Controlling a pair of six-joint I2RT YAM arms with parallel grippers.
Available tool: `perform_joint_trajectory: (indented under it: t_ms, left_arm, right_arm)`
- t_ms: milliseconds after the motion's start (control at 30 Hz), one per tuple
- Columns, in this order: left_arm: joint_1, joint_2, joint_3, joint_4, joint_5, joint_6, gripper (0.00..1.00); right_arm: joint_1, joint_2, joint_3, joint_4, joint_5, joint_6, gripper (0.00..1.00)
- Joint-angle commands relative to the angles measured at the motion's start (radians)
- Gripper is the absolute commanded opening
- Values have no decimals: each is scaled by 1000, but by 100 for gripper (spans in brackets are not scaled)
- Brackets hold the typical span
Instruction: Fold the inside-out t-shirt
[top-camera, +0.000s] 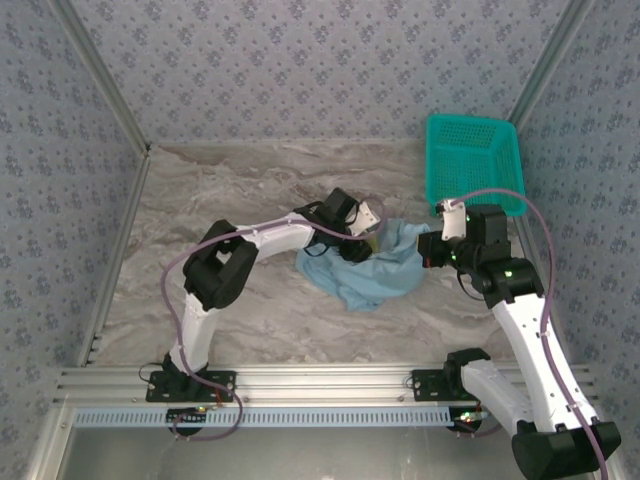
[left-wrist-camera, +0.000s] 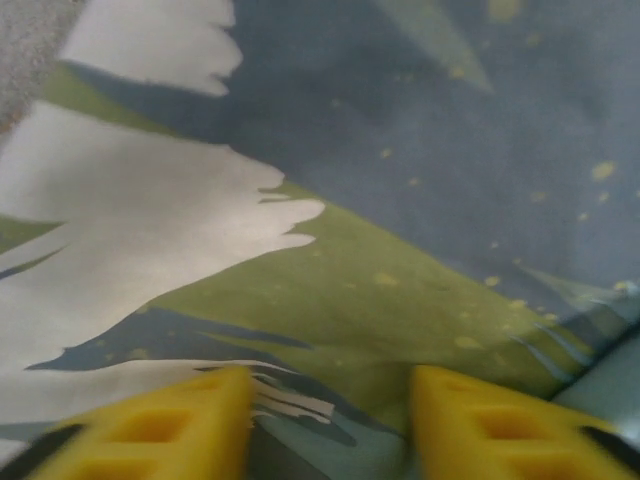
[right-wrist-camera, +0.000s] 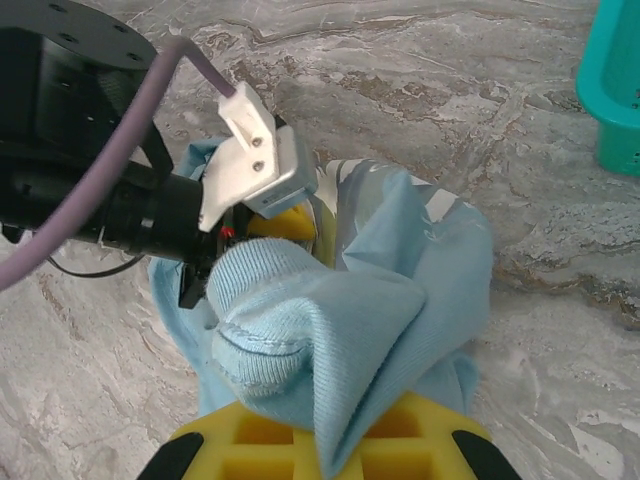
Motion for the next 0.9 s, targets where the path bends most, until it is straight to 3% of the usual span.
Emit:
perform_joint_trajectory:
  t_ms: [0, 100, 367, 533, 633, 767, 867]
  left_arm:
    - [7, -26, 22, -4, -6, -25, 22]
    - [41, -144, -26, 46, 34, -94, 7]
    - [167, -587, -206, 134, 130, -218, 0]
    - [232, -807, -266, 142, 46, -261, 0]
    - [265, -910, -257, 94, -96, -269, 0]
    - [404, -1027, -237, 77, -224, -430, 0]
    - [510, -1065, -207, 23, -225, -530, 0]
  right_arm:
    - [-10, -8, 10, 15, -3, -16, 0]
    - [-17, -11, 26, 12, 14, -27, 0]
    - [-26, -9, 131, 133, 11, -21, 0]
    - [-27, 25, 213, 238, -25, -12, 0]
    - [-27, 59, 281, 288, -46, -3, 0]
    - [-39, 92, 334, 365, -23, -18, 0]
    - [-67, 122, 366, 399, -45, -17, 0]
